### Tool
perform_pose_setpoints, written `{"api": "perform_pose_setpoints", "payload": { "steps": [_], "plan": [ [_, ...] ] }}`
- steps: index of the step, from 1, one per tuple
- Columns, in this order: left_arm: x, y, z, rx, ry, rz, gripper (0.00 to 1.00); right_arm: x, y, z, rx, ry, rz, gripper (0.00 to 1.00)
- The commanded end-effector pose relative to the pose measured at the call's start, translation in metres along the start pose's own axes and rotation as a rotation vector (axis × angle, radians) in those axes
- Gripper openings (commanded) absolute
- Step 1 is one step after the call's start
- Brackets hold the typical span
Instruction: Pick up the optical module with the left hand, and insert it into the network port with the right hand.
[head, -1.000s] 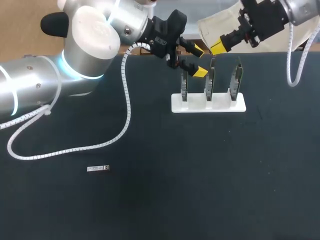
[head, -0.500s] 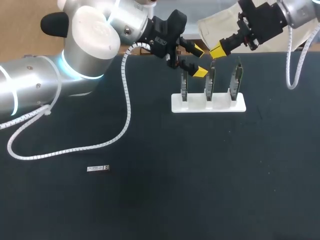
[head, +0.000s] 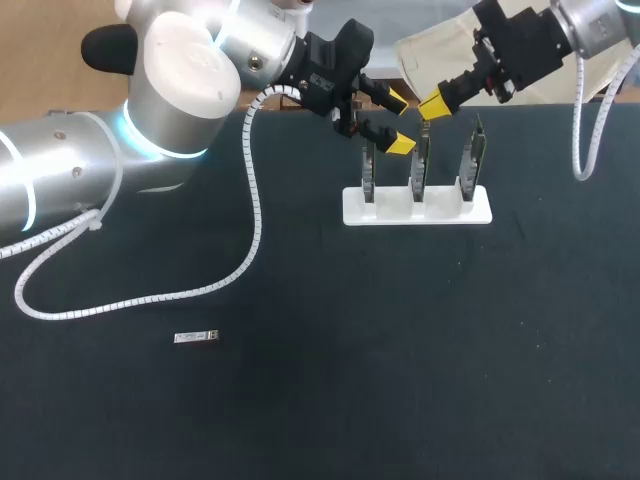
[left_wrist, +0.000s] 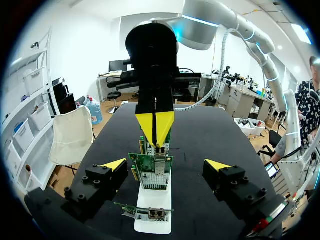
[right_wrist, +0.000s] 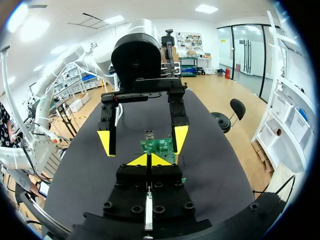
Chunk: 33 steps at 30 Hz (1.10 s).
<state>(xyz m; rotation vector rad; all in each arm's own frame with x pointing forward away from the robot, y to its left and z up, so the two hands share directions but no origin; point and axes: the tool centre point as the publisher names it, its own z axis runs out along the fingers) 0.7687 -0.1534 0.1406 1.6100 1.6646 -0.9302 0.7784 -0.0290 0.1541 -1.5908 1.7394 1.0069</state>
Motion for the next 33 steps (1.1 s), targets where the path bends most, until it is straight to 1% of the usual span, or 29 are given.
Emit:
{"api": "perform_pose_setpoints", "payload": {
  "steps": [1, 33],
  "plan": [
    [-0.001, 0.001, 0.000, 0.002, 0.005, -0.002, 1.00, 0.000, 0.000, 0.002, -0.004, 0.004, 0.001, 0.00],
    [-0.001, 0.001, 0.000, 0.002, 0.005, -0.002, 1.00, 0.012, -0.003, 0.009, -0.020, 0.052, 0.022, 0.00]
  ]
}}
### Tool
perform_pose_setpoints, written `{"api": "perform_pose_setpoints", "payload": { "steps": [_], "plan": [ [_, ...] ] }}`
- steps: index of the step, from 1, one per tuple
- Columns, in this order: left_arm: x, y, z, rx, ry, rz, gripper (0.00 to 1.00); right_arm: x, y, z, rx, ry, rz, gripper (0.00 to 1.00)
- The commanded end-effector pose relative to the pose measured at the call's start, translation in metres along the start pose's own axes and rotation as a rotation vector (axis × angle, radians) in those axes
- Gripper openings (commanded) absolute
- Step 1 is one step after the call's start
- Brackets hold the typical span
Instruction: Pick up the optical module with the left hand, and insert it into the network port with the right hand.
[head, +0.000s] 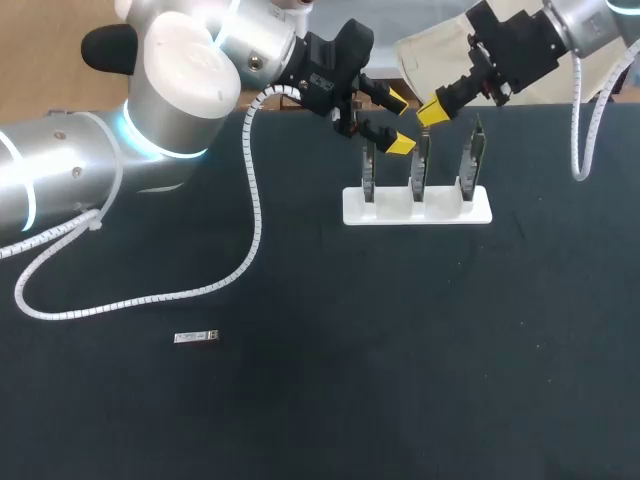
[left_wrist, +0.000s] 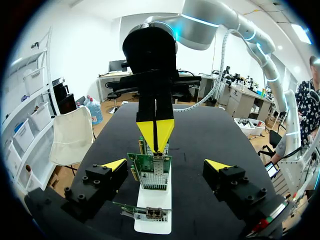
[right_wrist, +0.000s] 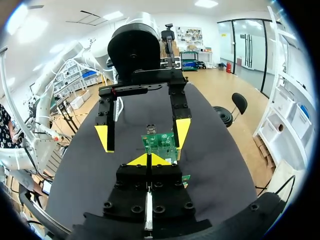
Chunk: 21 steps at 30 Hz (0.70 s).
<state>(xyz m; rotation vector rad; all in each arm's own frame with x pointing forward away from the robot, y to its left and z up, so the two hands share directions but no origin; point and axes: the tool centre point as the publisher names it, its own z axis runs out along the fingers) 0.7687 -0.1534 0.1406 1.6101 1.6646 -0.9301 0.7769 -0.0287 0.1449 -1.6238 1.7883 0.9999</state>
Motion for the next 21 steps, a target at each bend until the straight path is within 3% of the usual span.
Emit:
{"api": "perform_pose_setpoints", "payload": {
  "steps": [1, 21],
  "plan": [
    [-0.0009, 0.0014, 0.0003, 0.002, 0.005, -0.002, 1.00, 0.0041, -0.0036, 0.0041, -0.005, 0.003, 0.002, 0.00],
    [-0.0009, 0.0014, 0.0003, 0.002, 0.005, -0.002, 1.00, 0.0093, 0.0003, 0.0075, -0.007, 0.011, 0.015, 0.00]
  ]
}}
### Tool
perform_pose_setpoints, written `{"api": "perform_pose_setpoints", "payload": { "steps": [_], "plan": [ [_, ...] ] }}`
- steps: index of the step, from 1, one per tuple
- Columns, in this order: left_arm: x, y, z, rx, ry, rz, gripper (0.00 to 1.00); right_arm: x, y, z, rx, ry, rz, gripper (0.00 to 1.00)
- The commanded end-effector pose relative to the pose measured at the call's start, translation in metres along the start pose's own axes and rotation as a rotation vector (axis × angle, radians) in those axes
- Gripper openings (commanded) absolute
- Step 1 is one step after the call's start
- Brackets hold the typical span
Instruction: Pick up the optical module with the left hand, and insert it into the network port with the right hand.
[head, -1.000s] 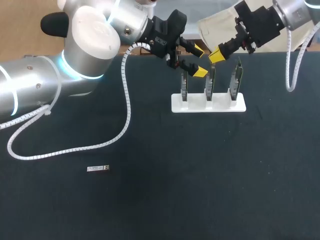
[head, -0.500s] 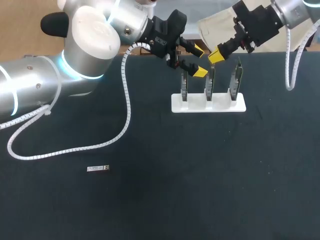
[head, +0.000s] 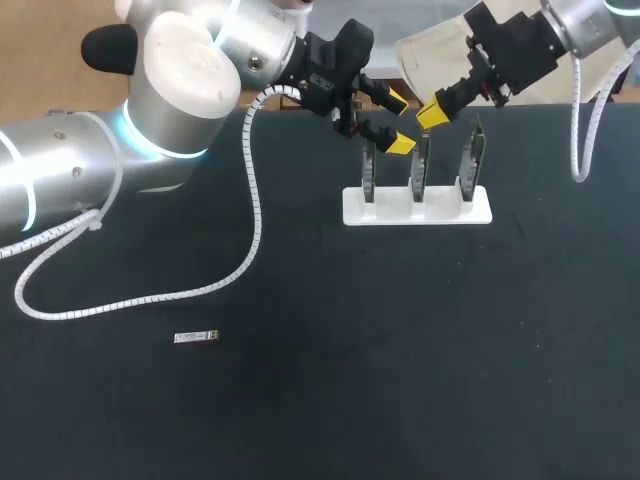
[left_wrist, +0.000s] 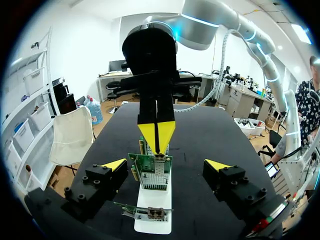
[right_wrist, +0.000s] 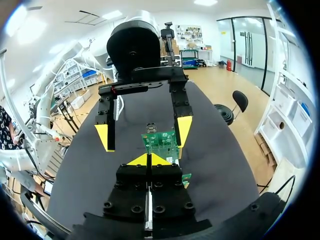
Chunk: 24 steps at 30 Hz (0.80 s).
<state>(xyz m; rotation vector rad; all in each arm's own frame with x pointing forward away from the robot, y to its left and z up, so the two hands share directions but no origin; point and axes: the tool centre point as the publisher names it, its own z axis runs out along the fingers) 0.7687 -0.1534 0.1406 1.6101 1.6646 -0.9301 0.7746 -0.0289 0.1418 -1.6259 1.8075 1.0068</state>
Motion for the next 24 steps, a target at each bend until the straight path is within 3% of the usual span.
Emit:
{"api": "perform_pose_setpoints", "payload": {
  "steps": [1, 13, 19, 24],
  "plan": [
    [-0.001, 0.001, 0.000, 0.002, 0.005, -0.002, 1.00, 0.006, -0.001, 0.006, -0.001, 0.000, 0.001, 0.00],
    [-0.001, 0.001, 0.000, 0.002, 0.005, -0.002, 1.00, -0.009, 0.000, -0.006, 0.010, -0.049, -0.023, 0.00],
    [-0.001, 0.001, 0.000, 0.002, 0.005, -0.002, 1.00, -0.019, 0.001, -0.021, 0.013, -0.070, -0.062, 0.00],
    [-0.001, 0.001, 0.000, 0.002, 0.005, -0.002, 1.00, -0.016, 0.003, -0.039, 0.018, -0.062, -0.078, 0.00]
  ]
}}
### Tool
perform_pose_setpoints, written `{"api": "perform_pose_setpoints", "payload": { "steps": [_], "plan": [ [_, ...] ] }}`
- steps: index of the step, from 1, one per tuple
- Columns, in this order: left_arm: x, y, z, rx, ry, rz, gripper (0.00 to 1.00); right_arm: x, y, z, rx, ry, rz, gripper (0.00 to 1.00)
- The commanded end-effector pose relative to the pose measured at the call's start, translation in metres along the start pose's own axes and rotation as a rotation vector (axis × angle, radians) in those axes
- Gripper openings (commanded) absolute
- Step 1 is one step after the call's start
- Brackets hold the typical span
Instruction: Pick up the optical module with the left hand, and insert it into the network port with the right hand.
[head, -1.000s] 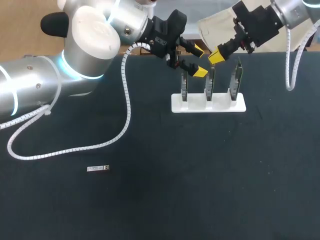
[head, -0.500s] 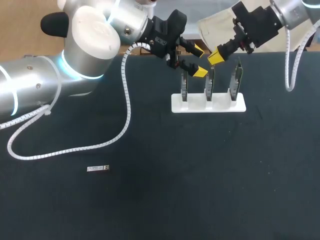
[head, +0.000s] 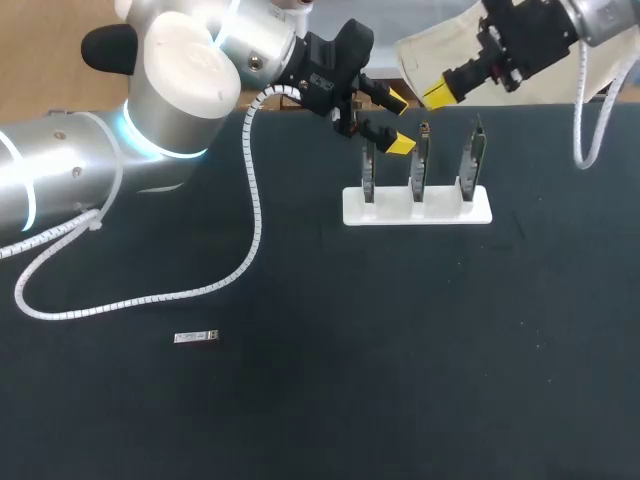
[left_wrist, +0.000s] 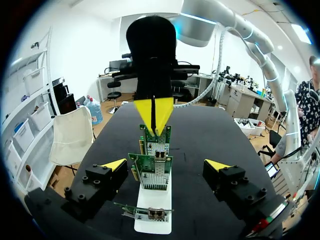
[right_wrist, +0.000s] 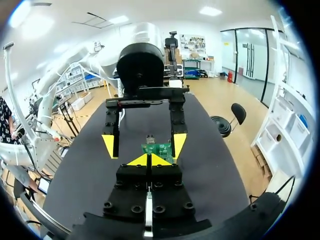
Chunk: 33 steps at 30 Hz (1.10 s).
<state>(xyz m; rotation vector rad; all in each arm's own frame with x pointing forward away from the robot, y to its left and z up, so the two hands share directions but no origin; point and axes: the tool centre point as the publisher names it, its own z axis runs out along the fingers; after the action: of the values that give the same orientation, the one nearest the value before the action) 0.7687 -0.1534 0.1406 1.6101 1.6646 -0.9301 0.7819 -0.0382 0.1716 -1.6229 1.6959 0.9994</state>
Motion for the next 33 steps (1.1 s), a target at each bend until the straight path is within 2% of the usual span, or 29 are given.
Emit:
{"api": "perform_pose_setpoints", "payload": {
  "steps": [1, 17, 33],
  "plan": [
    [-0.001, 0.001, 0.000, 0.002, 0.005, -0.002, 1.00, 0.003, 0.004, -0.017, 0.006, 0.003, -0.003, 0.00],
    [-0.001, 0.001, 0.000, 0.002, 0.005, -0.002, 1.00, 0.035, 0.009, -0.071, 0.052, 0.030, 0.006, 0.00],
    [-0.001, 0.001, 0.000, 0.002, 0.005, -0.002, 1.00, 0.063, 0.011, -0.084, 0.075, 0.056, 0.039, 0.00]
  ]
}}
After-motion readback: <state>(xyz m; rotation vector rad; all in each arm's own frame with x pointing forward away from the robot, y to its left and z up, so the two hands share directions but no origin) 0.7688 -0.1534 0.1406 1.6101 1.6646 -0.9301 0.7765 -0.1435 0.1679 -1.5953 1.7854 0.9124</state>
